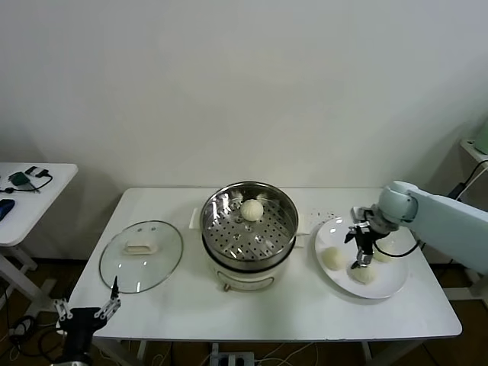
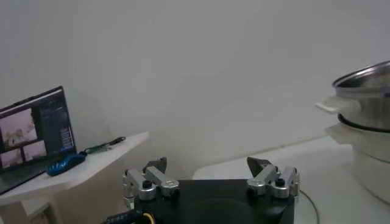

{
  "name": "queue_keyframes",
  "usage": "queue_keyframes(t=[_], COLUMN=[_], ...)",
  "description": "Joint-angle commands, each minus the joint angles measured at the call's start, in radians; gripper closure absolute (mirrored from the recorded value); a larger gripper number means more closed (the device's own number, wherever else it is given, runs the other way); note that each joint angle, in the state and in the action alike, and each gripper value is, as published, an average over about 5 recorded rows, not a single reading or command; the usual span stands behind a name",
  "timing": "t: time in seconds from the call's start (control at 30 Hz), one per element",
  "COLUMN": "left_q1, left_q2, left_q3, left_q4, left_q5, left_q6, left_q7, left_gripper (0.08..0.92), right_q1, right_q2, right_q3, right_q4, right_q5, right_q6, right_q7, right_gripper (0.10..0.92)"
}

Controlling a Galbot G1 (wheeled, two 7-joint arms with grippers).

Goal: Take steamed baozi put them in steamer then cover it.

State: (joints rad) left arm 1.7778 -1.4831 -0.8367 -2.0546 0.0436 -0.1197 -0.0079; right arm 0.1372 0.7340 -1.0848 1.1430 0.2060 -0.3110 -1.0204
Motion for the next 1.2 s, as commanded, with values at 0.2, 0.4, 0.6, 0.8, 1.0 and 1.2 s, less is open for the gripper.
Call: queue_keyframes(t=[0.2, 0.4, 0.6, 0.8, 1.0, 1.2], left_q1=[-0.004, -0.001, 0.001, 0.002, 0.007, 0.009], left_q2=[0.001, 0.001, -0.002, -0.003, -0.003, -0.006], left_q3=[0.003, 0.002, 0.004, 0.003, 0.006, 0.014], left_q4=[0.003, 0.003, 0.0, -0.003, -0.007, -0.015], left_q5=[0.005, 0.005, 0.006, 0.005, 0.004, 0.003], left_q6=[0.002, 0.002, 0.001, 0.0, -0.002, -0.002], left_q7=[0.001, 0.001, 0.001, 0.001, 0.0, 0.001], left_gripper=[0.177, 0.177, 0.177, 0.177, 0.177, 0.177], right_q1=[-0.079, -0.08, -0.071, -0.037, 0.157, 0.563], right_q2=[0.099, 0.114, 0.112, 0.086, 0.034, 0.058], right_q3=[0.071, 0.074, 0.073, 0.054, -0.066, -0.372], right_q4=[-0.117, -0.139, -0.137, -0.111, -0.059, -0.054], right_q5=[-0.033, -0.047, -0.043, -0.019, 0.097, 0.326], right_q6=[0.004, 0.014, 0.02, 0.017, 0.016, 0.049], right_q7=[-0.003, -0.011, -0.024, -0.024, -0.007, -0.02], right_gripper=[0.203, 0.205, 0.304, 0.355, 0.362, 0.363])
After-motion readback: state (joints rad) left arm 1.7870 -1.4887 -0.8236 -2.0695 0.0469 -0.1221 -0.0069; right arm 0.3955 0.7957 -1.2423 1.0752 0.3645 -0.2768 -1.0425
